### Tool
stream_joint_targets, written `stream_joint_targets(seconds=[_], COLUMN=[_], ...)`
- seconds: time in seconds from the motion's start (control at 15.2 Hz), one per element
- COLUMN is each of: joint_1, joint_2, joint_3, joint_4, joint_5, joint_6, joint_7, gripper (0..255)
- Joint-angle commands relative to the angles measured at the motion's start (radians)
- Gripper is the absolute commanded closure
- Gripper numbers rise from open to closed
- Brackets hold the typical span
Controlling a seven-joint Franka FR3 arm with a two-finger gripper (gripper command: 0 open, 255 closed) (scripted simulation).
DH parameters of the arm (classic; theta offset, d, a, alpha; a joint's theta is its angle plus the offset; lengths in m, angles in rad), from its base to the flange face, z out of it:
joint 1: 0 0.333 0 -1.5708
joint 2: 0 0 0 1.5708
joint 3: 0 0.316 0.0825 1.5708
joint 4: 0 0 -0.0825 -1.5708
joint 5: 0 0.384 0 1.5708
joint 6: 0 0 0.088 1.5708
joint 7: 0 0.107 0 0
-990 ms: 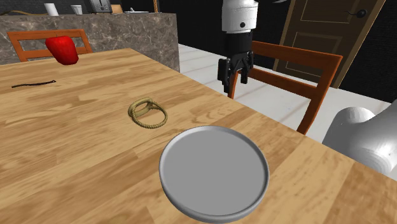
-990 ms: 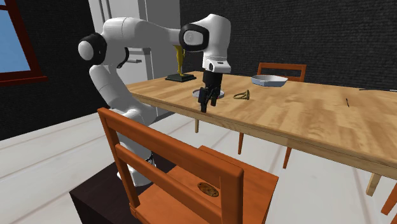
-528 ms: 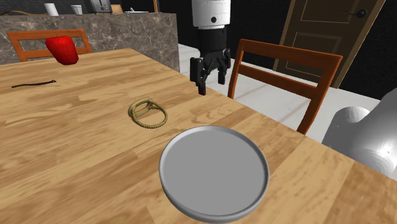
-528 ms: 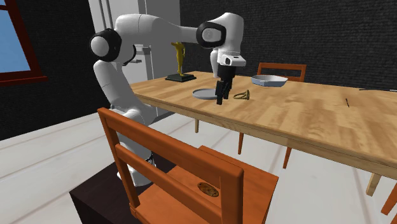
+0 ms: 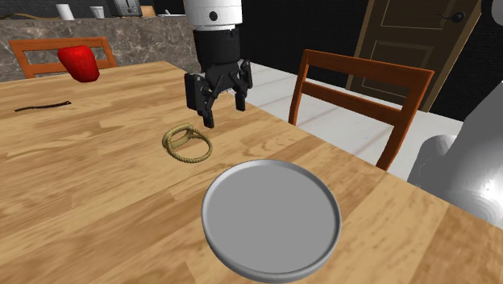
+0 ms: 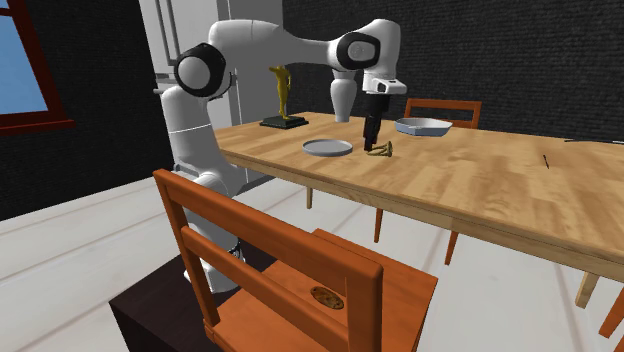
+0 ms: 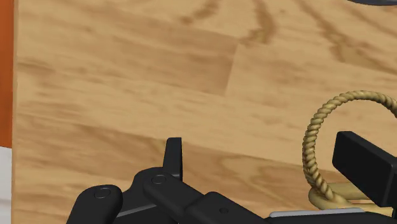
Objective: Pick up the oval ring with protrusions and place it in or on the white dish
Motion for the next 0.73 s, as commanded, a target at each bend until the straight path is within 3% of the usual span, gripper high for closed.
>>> stream_joint_targets(seconds=[0.0,0.2,0.66], joint_1=[0.012,0.034,0.034], joint_2=[0.064,0.142,0.12], joint_3=[0.027,0.06,0.057], joint_4=[0.074,0.166,0.04], joint_5=[-0.023,-0.056,-0.047], joint_6=[-0.006,-0.018,0.088], joint_7=[0.028,0.068,0.06], gripper=[0,0,0])
